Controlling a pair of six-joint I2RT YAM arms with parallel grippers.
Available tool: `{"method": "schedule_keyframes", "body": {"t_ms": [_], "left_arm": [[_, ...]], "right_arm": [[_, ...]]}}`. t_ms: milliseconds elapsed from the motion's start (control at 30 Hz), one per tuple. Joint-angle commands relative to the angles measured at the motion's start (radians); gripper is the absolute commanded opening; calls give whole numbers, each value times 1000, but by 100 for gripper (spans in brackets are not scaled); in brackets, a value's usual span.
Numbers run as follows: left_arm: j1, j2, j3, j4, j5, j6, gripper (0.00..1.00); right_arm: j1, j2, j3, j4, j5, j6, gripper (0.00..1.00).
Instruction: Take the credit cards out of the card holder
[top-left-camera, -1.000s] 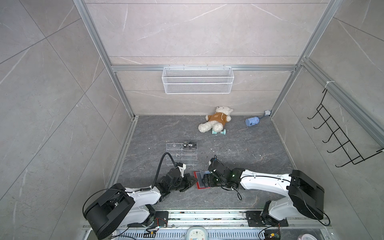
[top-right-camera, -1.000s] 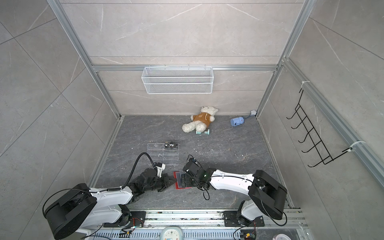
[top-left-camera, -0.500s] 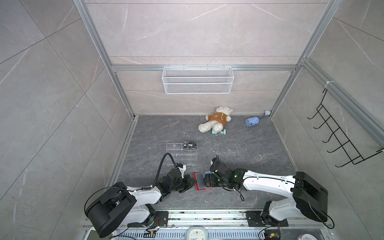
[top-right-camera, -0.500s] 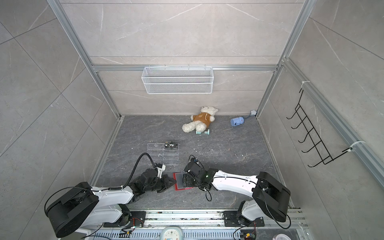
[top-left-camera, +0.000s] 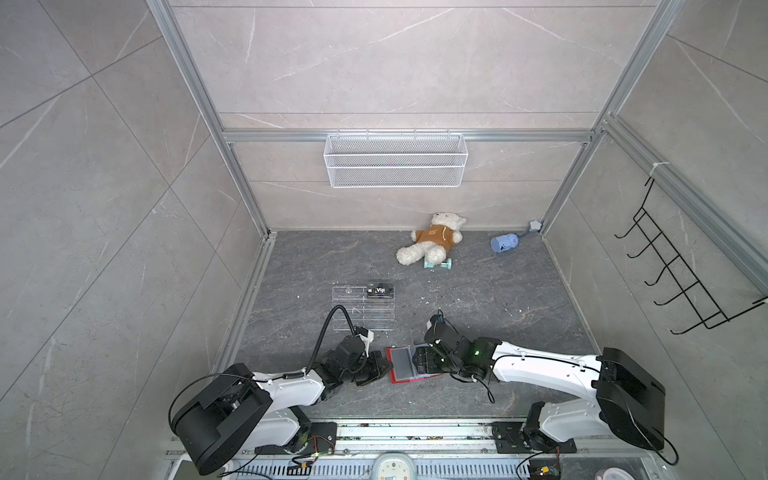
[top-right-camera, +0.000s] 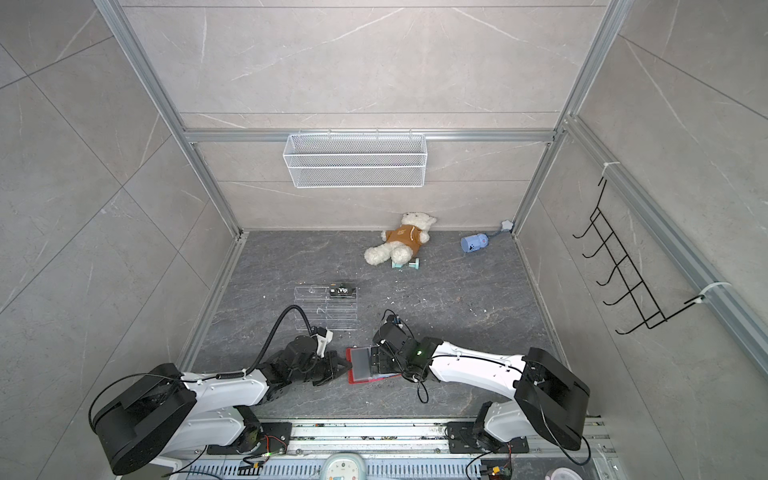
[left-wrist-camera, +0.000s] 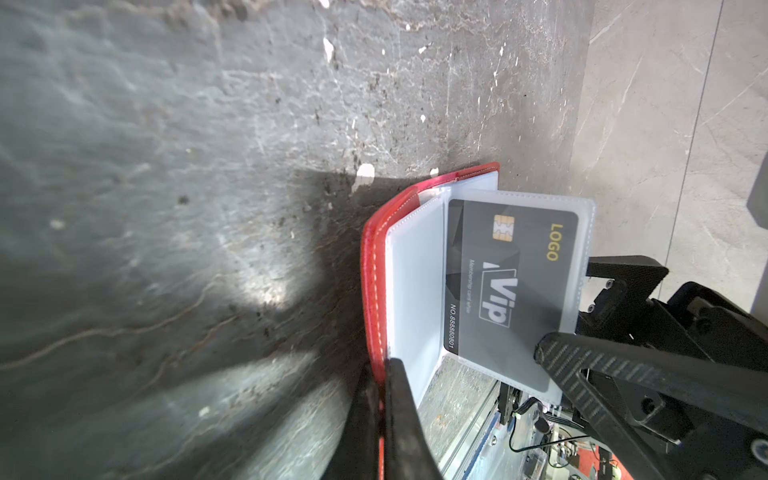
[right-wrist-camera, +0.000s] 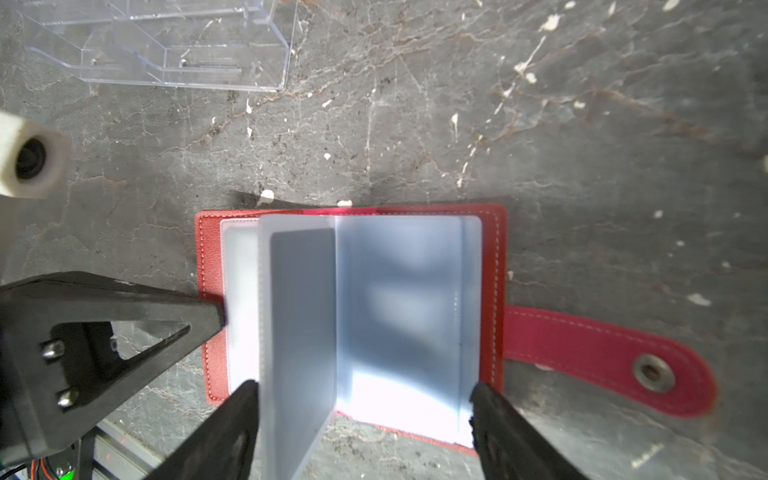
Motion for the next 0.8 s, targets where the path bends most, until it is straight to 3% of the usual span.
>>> {"method": "schedule_keyframes", "body": {"t_ms": [0, 367, 533, 767], "left_arm": [[-3, 6, 40, -54, 0, 66, 0], [-3, 37, 89, -124, -6, 119, 0], [-3, -2, 95, -170, -31, 124, 26], [-4, -117, 112, -285, -79, 145, 38]], "right_arm": [[-7, -21, -23, -29, 18, 5, 81], [-20, -69, -36, -66, 30, -3, 81], [-37, -110, -34, -102, 44, -23, 81], [-62, -176, -34, -127, 46, -71, 87]]}}
